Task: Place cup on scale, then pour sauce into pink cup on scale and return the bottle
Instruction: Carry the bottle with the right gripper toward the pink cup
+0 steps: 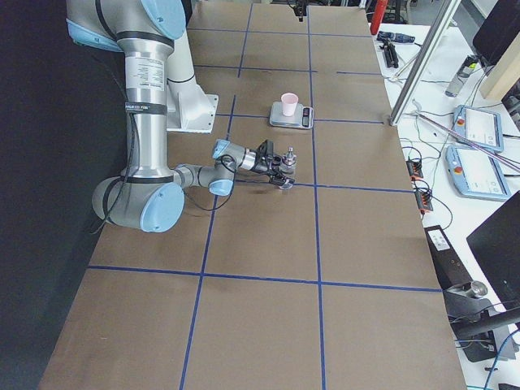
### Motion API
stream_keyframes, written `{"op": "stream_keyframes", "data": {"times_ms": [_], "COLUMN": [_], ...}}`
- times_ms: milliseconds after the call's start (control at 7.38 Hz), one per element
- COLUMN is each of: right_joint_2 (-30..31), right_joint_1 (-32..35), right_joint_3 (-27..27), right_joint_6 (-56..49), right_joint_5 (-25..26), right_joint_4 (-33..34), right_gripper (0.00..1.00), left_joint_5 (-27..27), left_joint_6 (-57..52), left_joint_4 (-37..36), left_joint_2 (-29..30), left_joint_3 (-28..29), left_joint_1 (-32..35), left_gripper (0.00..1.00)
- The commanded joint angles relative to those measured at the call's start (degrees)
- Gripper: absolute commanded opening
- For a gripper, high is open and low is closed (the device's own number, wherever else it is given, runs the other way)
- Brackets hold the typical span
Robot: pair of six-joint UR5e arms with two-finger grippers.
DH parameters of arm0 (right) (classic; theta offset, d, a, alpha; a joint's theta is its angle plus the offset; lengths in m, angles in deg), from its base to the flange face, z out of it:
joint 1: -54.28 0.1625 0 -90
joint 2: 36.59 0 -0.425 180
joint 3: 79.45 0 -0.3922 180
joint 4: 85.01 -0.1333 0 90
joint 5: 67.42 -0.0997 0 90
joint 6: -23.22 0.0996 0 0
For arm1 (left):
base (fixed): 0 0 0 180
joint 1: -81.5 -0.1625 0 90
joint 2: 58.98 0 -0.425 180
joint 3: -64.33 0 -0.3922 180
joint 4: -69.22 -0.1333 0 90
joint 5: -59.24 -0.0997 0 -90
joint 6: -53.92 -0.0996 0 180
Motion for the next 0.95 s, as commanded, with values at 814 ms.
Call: {"op": "stream_keyframes", "data": {"times_ms": [814], "right_joint_2": [-18.78], "right_joint_1": [-0.59], "right_joint_3": [12.36], "right_joint_6": [-9.03], "right_joint_5": [0.50], "right_joint_4": [42.63], "right_gripper": [0.00], "left_joint_5": [0.79], "left_joint_6": [0.43], "left_joint_4": [-0.20], "left_joint_2": [-0.09], "left_joint_3": [-0.60], "left_joint_1": [0.09], "left_gripper": [0.55]}}
